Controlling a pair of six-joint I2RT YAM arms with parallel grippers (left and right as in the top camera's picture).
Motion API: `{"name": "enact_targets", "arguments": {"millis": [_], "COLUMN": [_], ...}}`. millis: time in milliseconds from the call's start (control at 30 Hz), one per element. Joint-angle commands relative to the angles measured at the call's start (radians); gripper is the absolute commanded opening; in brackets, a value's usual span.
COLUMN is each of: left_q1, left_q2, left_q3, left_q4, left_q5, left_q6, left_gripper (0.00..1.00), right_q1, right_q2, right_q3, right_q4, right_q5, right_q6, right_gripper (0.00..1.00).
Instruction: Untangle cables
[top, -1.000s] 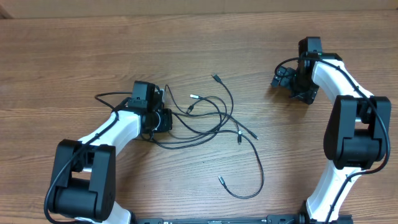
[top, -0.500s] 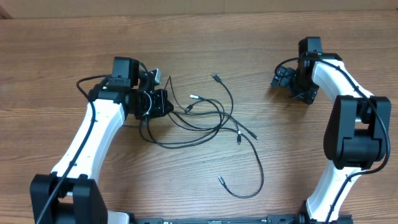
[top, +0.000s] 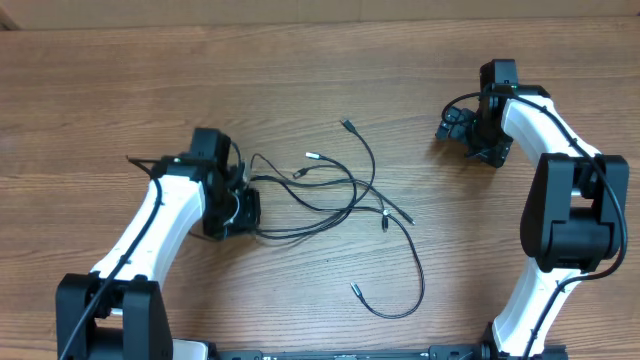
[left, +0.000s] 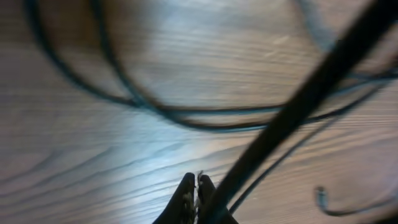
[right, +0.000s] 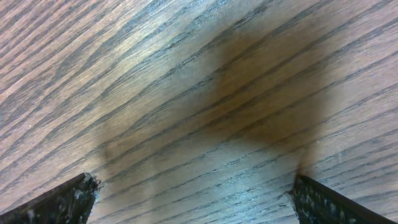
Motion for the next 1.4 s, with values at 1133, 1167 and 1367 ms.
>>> {"name": "enact_targets", "arguments": {"millis": [1133, 1167, 1367], "left_q1": [-0.002, -0.002, 0.001], "left_q2": [0.007, 0.007, 0.007], "left_q3": [0.051, 0.051, 0.051], "left_q4": [0.014, 0.020, 0.063], "left_q5": [-0.275, -0.320, -0.461], "left_q6": [-0.148, -0.171, -0.303], "left_gripper": [0.79, 0.81, 0.77], "right_q1": [-0.004, -0.004, -0.004], "right_q2": [0.009, 0.009, 0.009], "right_q3": [0.013, 0.013, 0.013], "right_q4": [0.003, 0.003, 0.003], "right_q5": [0.006, 0.006, 0.006], "right_q6": [0.003, 0.003, 0.003], "right_gripper": [1.00, 1.00, 1.00]}}
